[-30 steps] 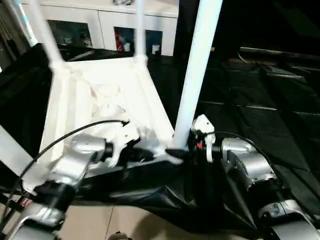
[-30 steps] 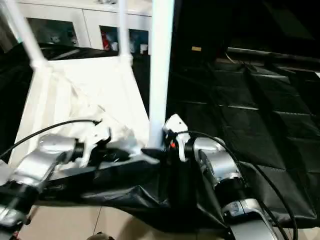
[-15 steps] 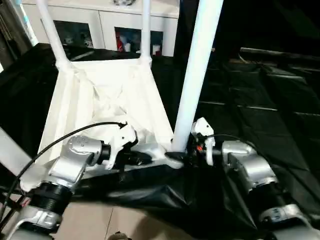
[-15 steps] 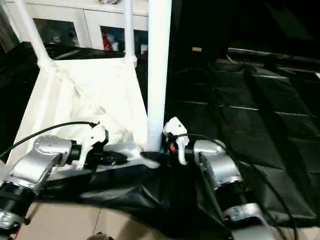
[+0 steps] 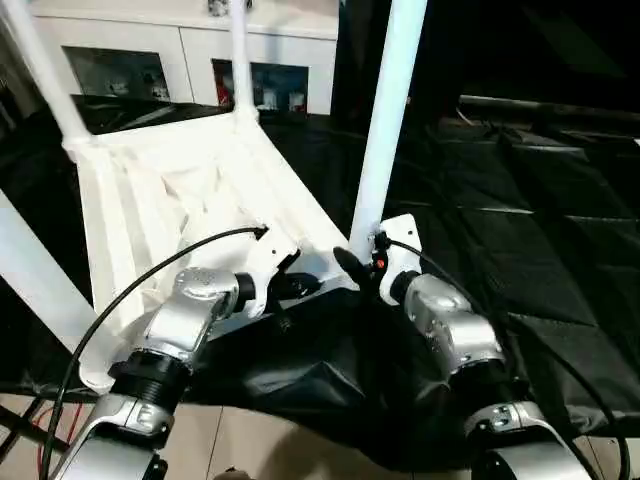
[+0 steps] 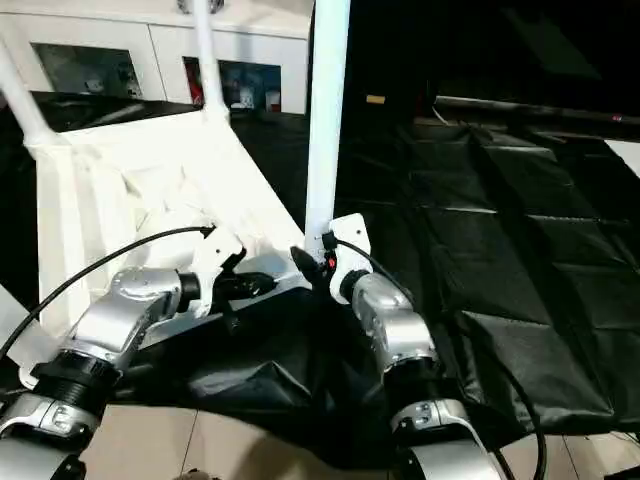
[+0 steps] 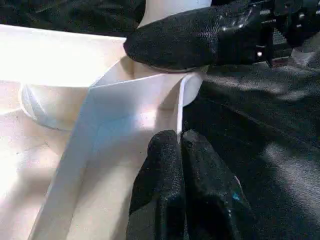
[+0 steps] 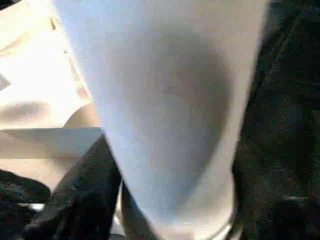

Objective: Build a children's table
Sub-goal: Rotate leg to tighten

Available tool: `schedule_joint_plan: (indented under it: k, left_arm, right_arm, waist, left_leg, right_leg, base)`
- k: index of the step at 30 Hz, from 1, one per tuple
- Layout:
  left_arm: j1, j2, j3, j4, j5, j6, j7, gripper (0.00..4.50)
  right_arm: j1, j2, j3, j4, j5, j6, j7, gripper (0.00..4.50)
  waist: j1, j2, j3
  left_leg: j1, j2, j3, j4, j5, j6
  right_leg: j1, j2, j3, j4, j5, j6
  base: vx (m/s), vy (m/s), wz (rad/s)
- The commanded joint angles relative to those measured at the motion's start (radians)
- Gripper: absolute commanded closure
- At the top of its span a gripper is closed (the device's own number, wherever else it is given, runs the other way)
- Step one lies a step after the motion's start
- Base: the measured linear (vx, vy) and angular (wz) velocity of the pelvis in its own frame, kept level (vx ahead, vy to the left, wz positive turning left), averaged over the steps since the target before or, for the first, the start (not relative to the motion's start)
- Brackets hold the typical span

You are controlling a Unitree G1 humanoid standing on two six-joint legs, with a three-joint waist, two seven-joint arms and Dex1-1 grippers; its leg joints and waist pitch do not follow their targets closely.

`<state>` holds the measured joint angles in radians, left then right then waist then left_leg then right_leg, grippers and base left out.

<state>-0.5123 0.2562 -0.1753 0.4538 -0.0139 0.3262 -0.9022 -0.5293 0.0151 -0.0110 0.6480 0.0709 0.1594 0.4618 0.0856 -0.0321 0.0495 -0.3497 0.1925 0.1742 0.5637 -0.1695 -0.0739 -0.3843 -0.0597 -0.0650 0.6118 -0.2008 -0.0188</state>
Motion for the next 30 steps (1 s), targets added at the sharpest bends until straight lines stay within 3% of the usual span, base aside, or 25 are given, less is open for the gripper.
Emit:
schedule_joint_plan:
  k: [1,5,8,15,18,24,25,30]
  left_arm:
    - [-0.035,-0.042,-0.035,-0.024,-0.017,-0.031,0.01,4.5]
    - [-0.018,-0.015,-0.043,-0.039,-0.022,-0.043,-0.051,4.5]
    - [-0.009,0.001,-0.049,-0.048,-0.027,-0.053,-0.085,4.5]
    - [0.036,0.086,-0.09,-0.118,-0.068,-0.05,-0.27,4.5]
    - [0.046,0.106,-0.101,-0.13,-0.072,-0.055,-0.308,4.5]
    - [0.062,0.144,-0.114,-0.159,-0.081,-0.037,-0.37,4.5]
    - [0.063,0.145,-0.113,-0.157,-0.079,-0.039,-0.374,4.5]
    - [0.064,0.148,-0.112,-0.162,-0.083,-0.028,-0.386,4.5]
  right_arm:
    - [0.005,0.076,0.083,0.007,0.035,0.025,0.129,0.98]
    - [-0.002,0.028,0.103,-0.001,0.013,0.009,0.168,0.52]
    - [-0.002,-0.001,0.124,-0.004,0.002,0.002,0.21,0.52]
    - [0.03,-0.137,0.213,-0.097,0.022,0.026,0.541,0.52]
    - [0.035,-0.171,0.234,-0.115,0.027,0.037,0.604,0.52]
    - [0.039,-0.215,0.254,-0.128,0.025,0.061,0.681,0.52]
    - [0.037,-0.214,0.25,-0.127,0.026,0.065,0.687,0.75]
    - [0.035,-0.214,0.249,-0.132,0.039,0.081,0.705,1.09]
  waist:
    - [-0.002,0.009,-0.051]
    - [-0.003,0.009,-0.051]
    - [-0.005,0.009,-0.054]
    - [0.0,0.009,-0.059]
    - [0.008,0.009,-0.057]
    - [0.016,0.007,-0.051]
    - [0.016,0.007,-0.052]
    - [0.016,0.008,-0.058]
  left_leg:
    - [0.006,0.042,-0.014,-0.07,-0.264,-0.009]
    - [0.004,0.043,-0.014,-0.07,-0.257,-0.005]
    - [0.003,0.042,-0.014,-0.068,-0.237,0.0]
    - [0.002,0.043,-0.009,-0.057,-0.16,0.046]
    - [0.006,0.047,-0.005,-0.056,-0.165,0.051]
    - [0.008,0.049,-0.009,-0.063,-0.235,0.023]
    - [0.007,0.048,-0.01,-0.063,-0.232,0.019]
    - [0.005,0.047,-0.009,-0.059,-0.182,0.025]
  right_leg:
    - [0.031,-0.087,0.058,-0.086,-0.255,-0.164]
    - [0.034,-0.088,0.057,-0.086,-0.253,-0.167]
    - [0.038,-0.087,0.056,-0.082,-0.219,-0.175]
    - [0.045,-0.084,0.054,-0.063,-0.049,-0.229]
    - [0.04,-0.083,0.054,-0.064,-0.053,-0.236]
    - [0.038,-0.088,0.054,-0.075,-0.199,-0.211]
    - [0.038,-0.088,0.055,-0.075,-0.205,-0.207]
    - [0.042,-0.085,0.053,-0.066,-0.12,-0.219]
  base:
    - [0.0,0.0,0.0]
    - [0.0,0.0,0.0]
    - [0.0,0.0,0.0]
    - [0.0,0.0,0.0]
    - [0.0,0.0,0.0]
    - [0.0,0.0,0.0]
    - [0.0,0.0,0.0]
    - [0.0,0.0,0.0]
